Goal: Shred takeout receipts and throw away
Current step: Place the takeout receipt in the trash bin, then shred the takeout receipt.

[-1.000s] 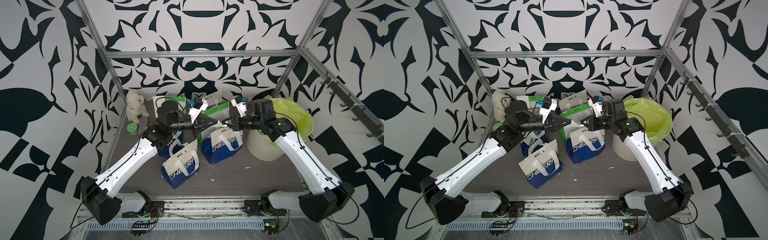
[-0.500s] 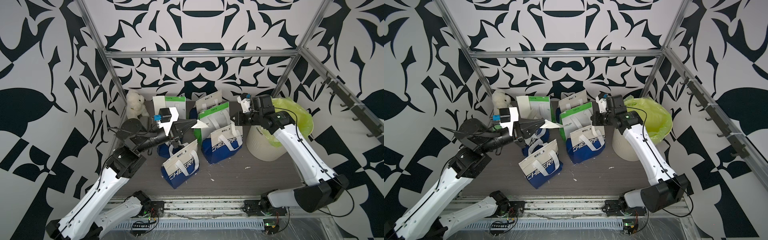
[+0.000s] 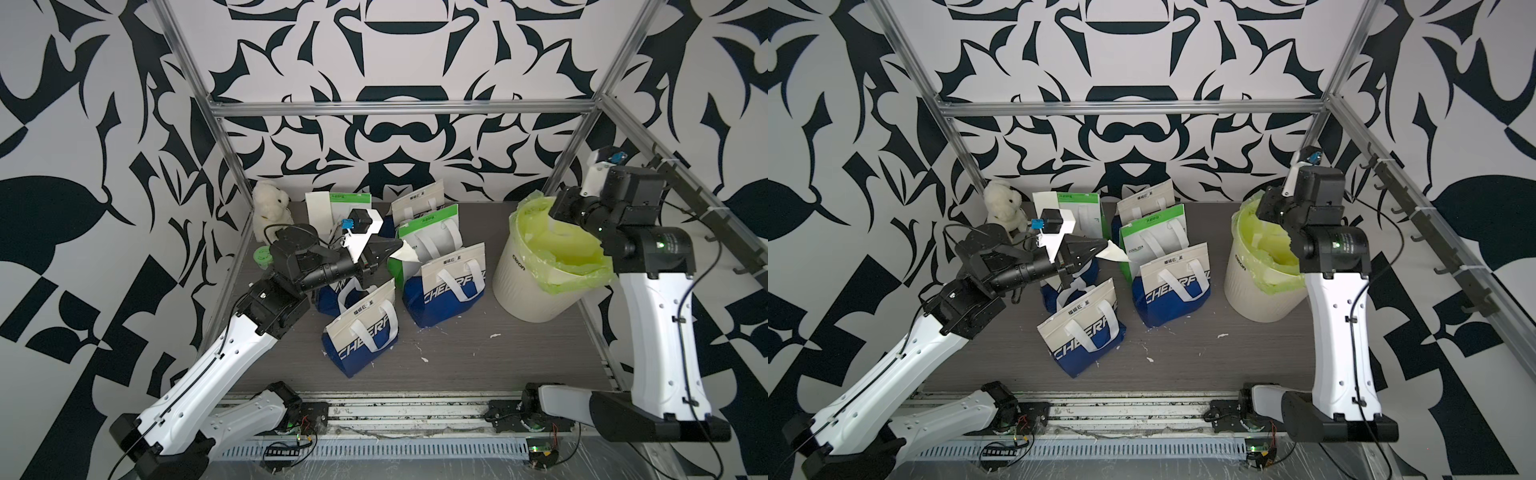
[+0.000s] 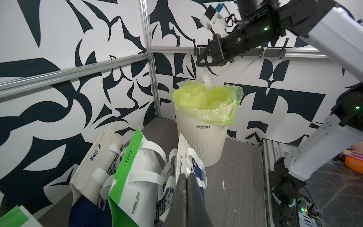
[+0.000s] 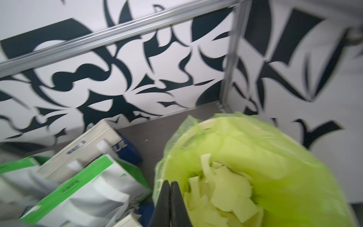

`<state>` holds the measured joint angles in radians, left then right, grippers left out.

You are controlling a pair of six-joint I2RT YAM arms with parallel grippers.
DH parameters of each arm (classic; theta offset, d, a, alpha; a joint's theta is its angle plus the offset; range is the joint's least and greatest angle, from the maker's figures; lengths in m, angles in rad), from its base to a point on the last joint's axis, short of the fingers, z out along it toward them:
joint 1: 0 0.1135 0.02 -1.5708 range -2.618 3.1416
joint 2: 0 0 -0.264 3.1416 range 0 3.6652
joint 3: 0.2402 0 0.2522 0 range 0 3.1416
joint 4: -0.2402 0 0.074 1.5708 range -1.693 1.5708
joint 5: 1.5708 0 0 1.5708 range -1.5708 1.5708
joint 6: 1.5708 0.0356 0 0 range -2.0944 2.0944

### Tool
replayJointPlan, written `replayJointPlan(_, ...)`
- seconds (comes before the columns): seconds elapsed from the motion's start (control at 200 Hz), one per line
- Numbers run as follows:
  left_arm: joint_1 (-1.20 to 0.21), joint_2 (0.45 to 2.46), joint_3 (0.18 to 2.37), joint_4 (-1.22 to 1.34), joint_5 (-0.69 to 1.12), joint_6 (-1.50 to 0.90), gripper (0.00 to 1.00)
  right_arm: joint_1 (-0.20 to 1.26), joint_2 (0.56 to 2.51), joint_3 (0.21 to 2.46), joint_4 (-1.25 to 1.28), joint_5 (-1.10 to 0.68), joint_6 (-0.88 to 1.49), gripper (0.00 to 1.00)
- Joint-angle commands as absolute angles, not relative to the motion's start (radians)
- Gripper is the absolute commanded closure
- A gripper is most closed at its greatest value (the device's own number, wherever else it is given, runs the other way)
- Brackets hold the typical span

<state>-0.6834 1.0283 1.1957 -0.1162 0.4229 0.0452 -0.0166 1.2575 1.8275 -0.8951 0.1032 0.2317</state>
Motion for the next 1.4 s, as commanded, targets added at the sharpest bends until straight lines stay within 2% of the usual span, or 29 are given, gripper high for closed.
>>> replayJointPlan(0.0, -0.686, 1.046, 1.220, -0.087, 0.436, 0.007, 1.00, -0.015, 1.259, 1.789, -0.924, 0.286, 0.178, 1.00)
replayJointPlan(0.07, -0.686, 1.059, 1.226, -0.080, 0.441, -0.011, 1.00, -0.017, 1.255, 1.733, -0.907, 0.258, 0.173, 0.99)
replayJointPlan(0.09, -0.686, 1.062, 1.229, -0.078, 0.444, -0.017, 1.00, -0.017, 1.255, 1.722, -0.907, 0.249, 0.172, 0.87)
replayJointPlan(0.125, -0.686, 1.066, 1.230, -0.074, 0.448, -0.027, 1.00, -0.018, 1.256, 1.708, -0.912, 0.228, 0.172, 0.59)
replayJointPlan(0.18, -0.685, 1.072, 1.228, -0.058, 0.456, -0.046, 1.00, -0.023, 1.258, 1.693, -0.918, 0.151, 0.178, 0.38)
replayJointPlan(0.24, -0.686, 1.076, 1.223, -0.042, 0.460, -0.064, 1.00, -0.029, 1.261, 1.689, -0.925, 0.086, 0.190, 0.26)
replayJointPlan(0.34, -0.686, 1.084, 1.212, -0.004, 0.461, -0.106, 1.00, -0.040, 1.266, 1.699, -0.936, -0.007, 0.204, 0.16)
replayJointPlan(0.44, -0.686, 1.102, 1.209, 0.042, 0.464, -0.164, 1.00, -0.041, 1.246, 1.701, -0.904, -0.134, 0.194, 0.15)
replayJointPlan(0.53, -0.686, 1.123, 1.211, 0.098, 0.462, -0.235, 1.00, -0.041, 1.203, 1.671, -0.803, -0.410, 0.186, 0.23)
replayJointPlan(0.605, -0.685, 1.138, 1.208, 0.164, 0.461, -0.305, 1.00, -0.008, 1.144, 1.573, -0.597, -0.684, 0.238, 0.24)
replayJointPlan(0.69, -0.686, 1.155, 1.207, 0.240, 0.456, -0.380, 1.00, 0.045, 1.073, 1.426, -0.322, -0.839, 0.311, 0.20)
replayJointPlan(0.825, -0.686, 1.175, 1.218, 0.325, 0.447, -0.478, 1.00, 0.166, 1.058, 1.348, -0.231, -0.914, 0.268, 0.19)
replayJointPlan(1.08, -0.686, 1.178, 1.207, 0.415, 0.374, -0.603, 1.00, 0.367, 1.091, 1.296, -0.190, -0.917, 0.222, 0.22)
replayJointPlan(1.315, -0.685, 1.187, 1.189, 0.470, 0.359, -0.669, 1.00, 0.406, 1.094, 1.301, -0.172, -0.883, 0.217, 0.25)
replayJointPlan(1.395, -0.686, 1.189, 1.186, 0.474, 0.354, -0.676, 1.00, 0.410, 1.087, 1.302, -0.156, -0.885, 0.232, 0.33)
